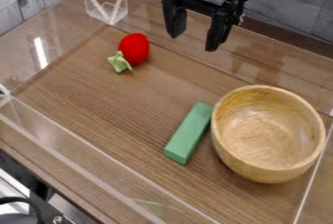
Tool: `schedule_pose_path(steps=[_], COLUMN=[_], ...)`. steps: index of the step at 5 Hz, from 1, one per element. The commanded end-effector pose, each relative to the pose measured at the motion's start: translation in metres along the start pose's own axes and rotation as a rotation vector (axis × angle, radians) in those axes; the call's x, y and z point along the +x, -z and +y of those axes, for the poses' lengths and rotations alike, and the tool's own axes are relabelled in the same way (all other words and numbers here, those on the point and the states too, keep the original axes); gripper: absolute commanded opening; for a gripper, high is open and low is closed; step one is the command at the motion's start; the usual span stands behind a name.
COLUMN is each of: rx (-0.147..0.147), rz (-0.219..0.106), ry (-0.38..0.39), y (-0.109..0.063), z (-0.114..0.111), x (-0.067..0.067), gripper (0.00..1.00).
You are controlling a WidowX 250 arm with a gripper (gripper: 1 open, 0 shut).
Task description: Put the green stick in the brown bowl
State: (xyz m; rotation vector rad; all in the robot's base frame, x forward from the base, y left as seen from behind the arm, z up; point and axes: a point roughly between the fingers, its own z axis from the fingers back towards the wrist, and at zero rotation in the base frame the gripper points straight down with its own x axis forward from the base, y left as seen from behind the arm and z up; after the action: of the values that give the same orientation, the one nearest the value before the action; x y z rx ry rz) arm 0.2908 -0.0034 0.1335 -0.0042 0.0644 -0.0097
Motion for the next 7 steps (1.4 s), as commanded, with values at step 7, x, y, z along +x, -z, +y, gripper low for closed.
schedule_pose_path(steps=[7], rx=[-0.028], rz=[-0.066], ry=[0.171], y=[0.089], z=[-0.027], x=[-0.015], gripper=[1.00])
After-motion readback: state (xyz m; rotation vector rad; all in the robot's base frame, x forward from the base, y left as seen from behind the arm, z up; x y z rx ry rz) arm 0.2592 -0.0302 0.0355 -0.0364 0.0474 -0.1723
